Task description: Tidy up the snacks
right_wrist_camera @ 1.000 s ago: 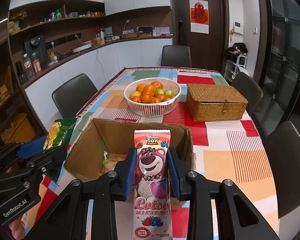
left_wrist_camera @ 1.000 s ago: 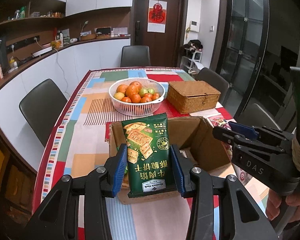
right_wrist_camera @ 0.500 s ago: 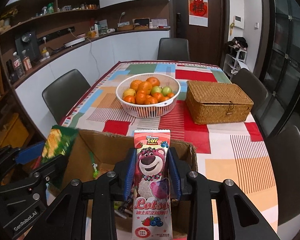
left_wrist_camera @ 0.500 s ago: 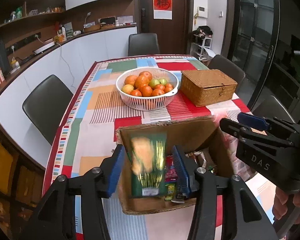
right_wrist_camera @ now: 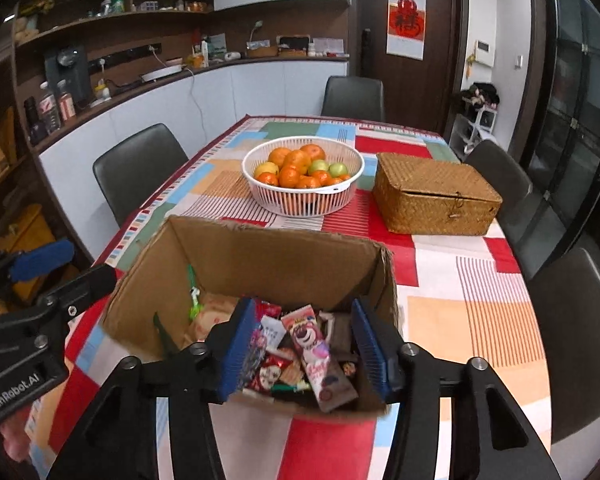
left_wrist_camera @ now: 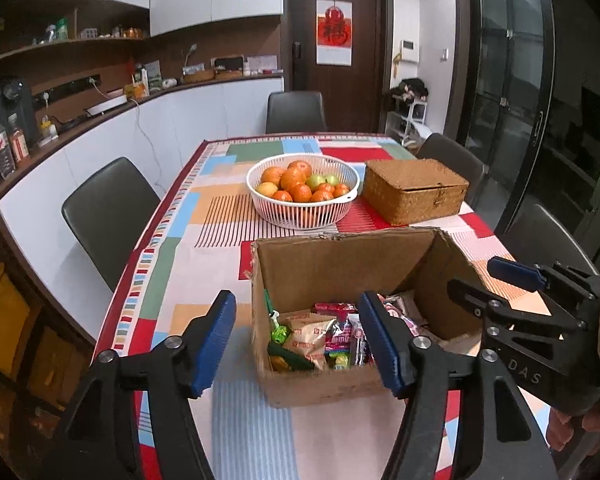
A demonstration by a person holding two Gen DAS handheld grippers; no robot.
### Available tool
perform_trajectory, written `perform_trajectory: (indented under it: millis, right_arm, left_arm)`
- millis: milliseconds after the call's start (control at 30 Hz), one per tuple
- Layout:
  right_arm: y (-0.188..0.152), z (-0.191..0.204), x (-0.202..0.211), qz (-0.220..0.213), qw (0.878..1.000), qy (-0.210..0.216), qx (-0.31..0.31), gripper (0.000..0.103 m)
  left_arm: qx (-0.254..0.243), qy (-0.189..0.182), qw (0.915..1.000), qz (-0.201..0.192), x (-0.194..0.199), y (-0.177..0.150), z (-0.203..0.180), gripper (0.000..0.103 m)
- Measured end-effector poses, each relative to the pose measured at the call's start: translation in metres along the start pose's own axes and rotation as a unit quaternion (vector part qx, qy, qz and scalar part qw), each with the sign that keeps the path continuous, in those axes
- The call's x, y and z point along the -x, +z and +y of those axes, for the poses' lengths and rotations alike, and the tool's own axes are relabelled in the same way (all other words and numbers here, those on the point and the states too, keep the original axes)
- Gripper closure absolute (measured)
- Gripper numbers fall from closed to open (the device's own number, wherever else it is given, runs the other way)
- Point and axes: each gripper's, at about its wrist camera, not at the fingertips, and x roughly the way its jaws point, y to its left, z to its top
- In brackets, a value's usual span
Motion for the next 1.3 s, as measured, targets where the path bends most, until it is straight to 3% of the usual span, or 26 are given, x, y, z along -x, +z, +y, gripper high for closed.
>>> perform_trajectory:
  millis: [233,300,500,867,1300]
  right_arm:
    - [-0.032,0.005,0.051,-0.044,0.999,-0.010,-0.017,0.036]
    - [-0.041,0.007,0.066,-0.061,0.998,-0.020,-0.019,0.027]
    - [-0.071,0.016,0.110,-0.106,0.993,-0.045,-0.013,0.017]
    - [-0.117,0.026,0.171,-0.159,0.985,-0.070,-0.009,0.011]
    - [-0.146,0.024,0.206,-0.171,0.982,-0.079,-0.029,0.009]
  left_arm:
    - [0.001,0.020,0.9988,-0.044,0.045,-0.029,0.000,0.028]
    - [0.002,0.023,0.9983,-0.054,0.059,-0.038,-0.002,0.024]
    - [0.003,0.021,0.9969,-0.075,0.095,-0.065,-0.007,0.014]
    - [-0.004,0.035,0.9919,-0.122,0.150,-0.097,-0.018,0.001]
    - [-0.005,0.044,0.9895,-0.138,0.180,-0.115,-0.024,0.000]
